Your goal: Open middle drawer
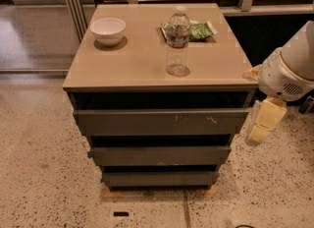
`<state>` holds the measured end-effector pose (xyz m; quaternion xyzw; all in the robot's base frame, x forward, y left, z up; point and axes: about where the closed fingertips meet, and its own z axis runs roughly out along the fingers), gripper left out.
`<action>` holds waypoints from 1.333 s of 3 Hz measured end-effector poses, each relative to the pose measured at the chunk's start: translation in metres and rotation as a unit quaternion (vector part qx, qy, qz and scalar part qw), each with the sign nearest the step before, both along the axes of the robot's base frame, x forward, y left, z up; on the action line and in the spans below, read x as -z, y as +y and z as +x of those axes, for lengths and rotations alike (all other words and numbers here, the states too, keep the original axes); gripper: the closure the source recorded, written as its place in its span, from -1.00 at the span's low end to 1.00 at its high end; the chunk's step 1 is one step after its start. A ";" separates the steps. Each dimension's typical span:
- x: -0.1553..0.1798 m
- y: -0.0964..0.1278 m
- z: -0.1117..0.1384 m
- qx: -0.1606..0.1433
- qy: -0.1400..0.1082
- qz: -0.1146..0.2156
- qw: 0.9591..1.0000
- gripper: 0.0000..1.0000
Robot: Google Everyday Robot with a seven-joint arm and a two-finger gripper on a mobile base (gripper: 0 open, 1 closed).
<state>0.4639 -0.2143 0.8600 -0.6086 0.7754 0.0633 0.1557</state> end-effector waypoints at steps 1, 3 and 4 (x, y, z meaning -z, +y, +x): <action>0.025 0.000 -0.001 -0.007 -0.005 0.005 1.000 -1.00; 0.170 0.030 -0.003 -0.068 -0.011 0.037 0.997 -1.00; 0.238 0.045 0.005 -0.082 0.001 0.049 0.995 -1.00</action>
Offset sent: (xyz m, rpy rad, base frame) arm -0.0031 0.0233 -0.2047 0.1082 -0.0557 0.1394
